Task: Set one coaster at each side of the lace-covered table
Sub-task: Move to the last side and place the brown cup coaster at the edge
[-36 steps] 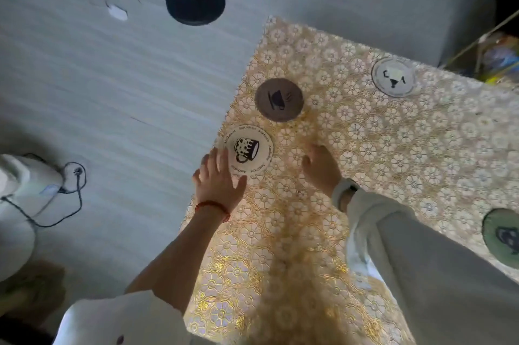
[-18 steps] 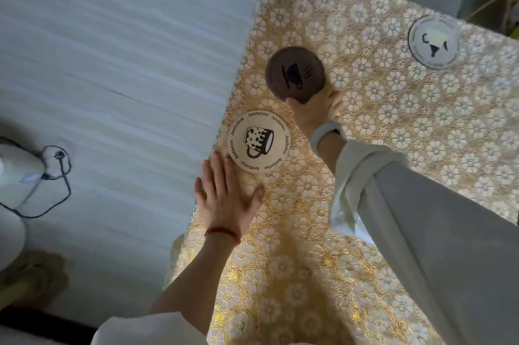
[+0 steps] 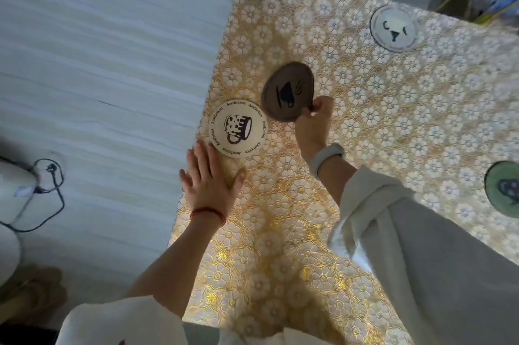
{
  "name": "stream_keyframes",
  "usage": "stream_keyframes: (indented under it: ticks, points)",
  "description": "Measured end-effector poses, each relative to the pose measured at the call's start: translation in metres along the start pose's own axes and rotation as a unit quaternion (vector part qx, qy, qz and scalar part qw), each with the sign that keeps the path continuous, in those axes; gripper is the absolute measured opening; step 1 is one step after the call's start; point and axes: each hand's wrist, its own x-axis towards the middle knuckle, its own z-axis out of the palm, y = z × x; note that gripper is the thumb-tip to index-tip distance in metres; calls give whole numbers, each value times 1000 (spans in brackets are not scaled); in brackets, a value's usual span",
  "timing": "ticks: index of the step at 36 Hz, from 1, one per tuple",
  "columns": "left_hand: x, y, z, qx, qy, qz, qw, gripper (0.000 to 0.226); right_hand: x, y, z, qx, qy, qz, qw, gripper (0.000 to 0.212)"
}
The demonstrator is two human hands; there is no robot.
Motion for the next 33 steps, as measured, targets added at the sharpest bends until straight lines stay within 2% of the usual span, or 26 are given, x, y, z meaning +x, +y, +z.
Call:
stream_keyframes:
  ticks: [5, 10, 18, 23, 33]
  points:
    - [-20, 5, -2, -22, -12, 11, 1000, 77, -34, 32, -70, -7, -6, 30, 999, 24]
    - [-80, 32, 8, -47, -37, 33, 998, 69, -75, 80, -152, -20, -35, 65, 997, 27]
    - [-194, 75, 47, -61, -90, 95, 990, 64, -147, 140, -258, -62, -147, 114, 981, 19]
    - [-245, 83, 70, -53, -103, 146, 983, 69, -170, 161, -289, -144, -197, 68, 967, 22]
    - [-264, 92, 89, 9, -119, 214, 969, 73, -191, 180, -293, -290, -171, -25, 941, 33]
